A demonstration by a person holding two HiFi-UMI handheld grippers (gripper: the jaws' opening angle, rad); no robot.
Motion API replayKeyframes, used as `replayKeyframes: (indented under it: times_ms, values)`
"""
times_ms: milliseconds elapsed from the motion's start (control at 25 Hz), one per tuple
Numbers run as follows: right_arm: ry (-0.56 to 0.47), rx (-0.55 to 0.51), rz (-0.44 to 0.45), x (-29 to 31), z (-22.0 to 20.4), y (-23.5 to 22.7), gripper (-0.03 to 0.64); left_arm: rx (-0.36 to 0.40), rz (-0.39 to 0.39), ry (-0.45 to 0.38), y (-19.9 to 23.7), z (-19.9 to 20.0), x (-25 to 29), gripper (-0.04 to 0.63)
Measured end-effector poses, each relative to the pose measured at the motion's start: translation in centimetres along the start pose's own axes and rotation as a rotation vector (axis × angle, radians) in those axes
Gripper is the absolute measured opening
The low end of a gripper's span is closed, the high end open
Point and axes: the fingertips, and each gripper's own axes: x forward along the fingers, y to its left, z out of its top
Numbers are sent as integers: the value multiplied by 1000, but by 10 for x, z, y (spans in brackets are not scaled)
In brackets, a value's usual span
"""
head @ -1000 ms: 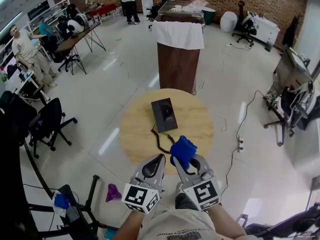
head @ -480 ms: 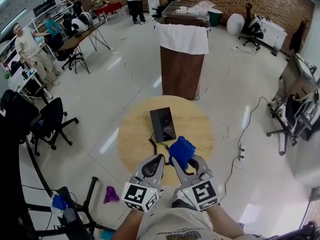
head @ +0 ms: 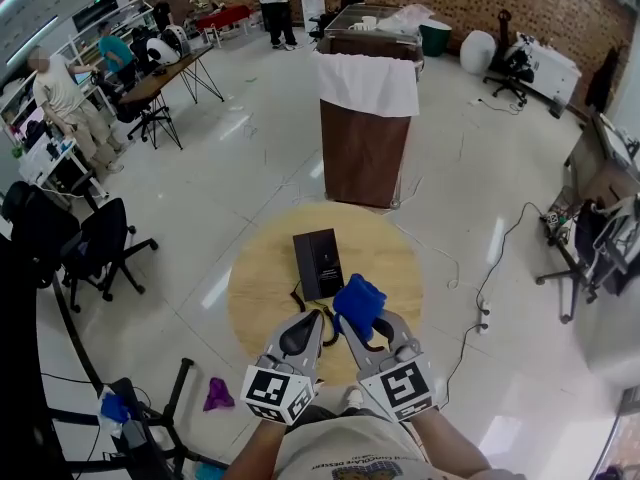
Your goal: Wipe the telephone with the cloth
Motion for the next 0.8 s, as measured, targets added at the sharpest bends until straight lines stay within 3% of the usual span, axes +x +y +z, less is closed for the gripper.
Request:
replayKeyframes:
  times_ms: [800]
  values:
    - [14,3,10,42,-1,-17,61,-64,1,27,45,-10,31,0]
